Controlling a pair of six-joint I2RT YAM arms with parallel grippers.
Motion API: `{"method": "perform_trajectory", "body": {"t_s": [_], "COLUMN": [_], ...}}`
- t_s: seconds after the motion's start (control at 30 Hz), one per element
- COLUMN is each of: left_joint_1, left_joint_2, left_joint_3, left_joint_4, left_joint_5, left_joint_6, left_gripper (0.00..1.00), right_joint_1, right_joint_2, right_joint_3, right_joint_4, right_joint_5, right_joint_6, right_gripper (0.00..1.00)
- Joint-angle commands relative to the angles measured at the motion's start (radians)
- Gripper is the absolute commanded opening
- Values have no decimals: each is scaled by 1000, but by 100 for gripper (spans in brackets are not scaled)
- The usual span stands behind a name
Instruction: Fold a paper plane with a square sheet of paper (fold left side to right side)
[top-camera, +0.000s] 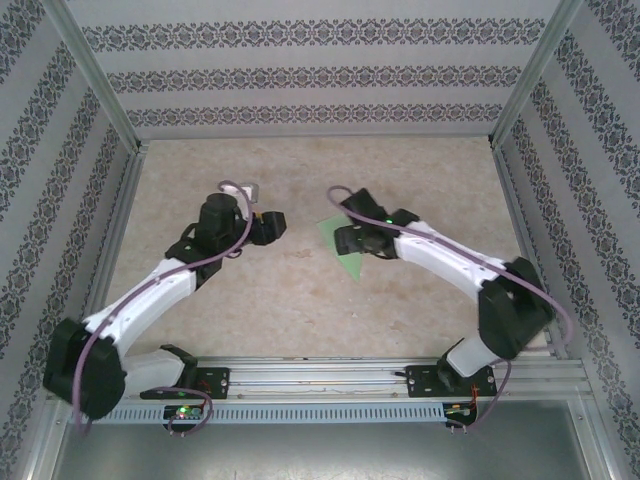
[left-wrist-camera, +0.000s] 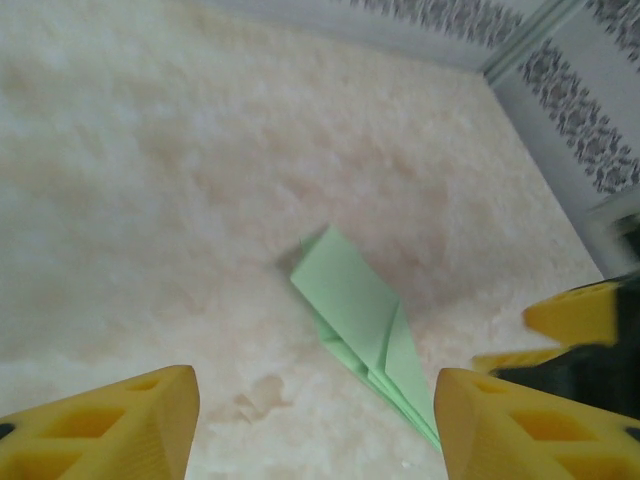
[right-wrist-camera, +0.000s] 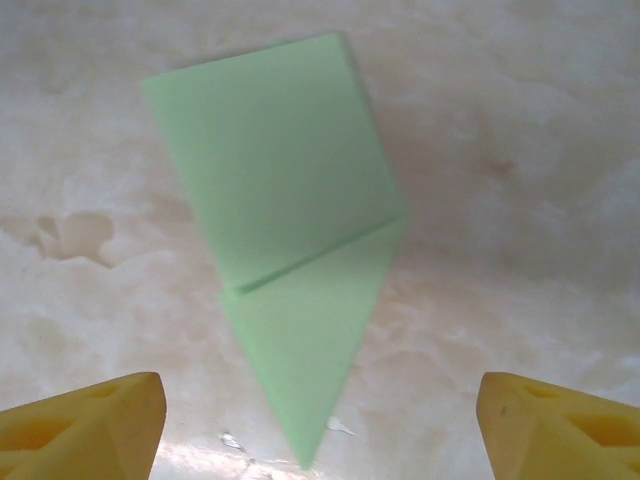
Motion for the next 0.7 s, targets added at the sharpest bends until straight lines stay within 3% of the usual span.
{"method": "perform_trajectory", "body": {"t_s": [0.0,0.33,0.5,0.67], "left_joint_1": [4,-26,-46,-59], "left_joint_2": [128,549,662,732], "left_joint_3": [30,74,151,205], "left_joint_4": [91,513,518,490], "left_joint_5": [147,339,330,305], "left_joint_6": [-167,-469,-484,-488], "left_gripper": [66,65,64,63], "right_joint_1": [-81,-375,-481,-515], "right_joint_2": [-103,-410,-500,-555], "right_joint_3": [-142,-499,-575,-599], "right_joint_4": [167,473,494,469], "right_joint_5": [-149,-405,-498,-523], "right_joint_6": [66,233,248,240], "right_gripper": [84,98,98,98]}}
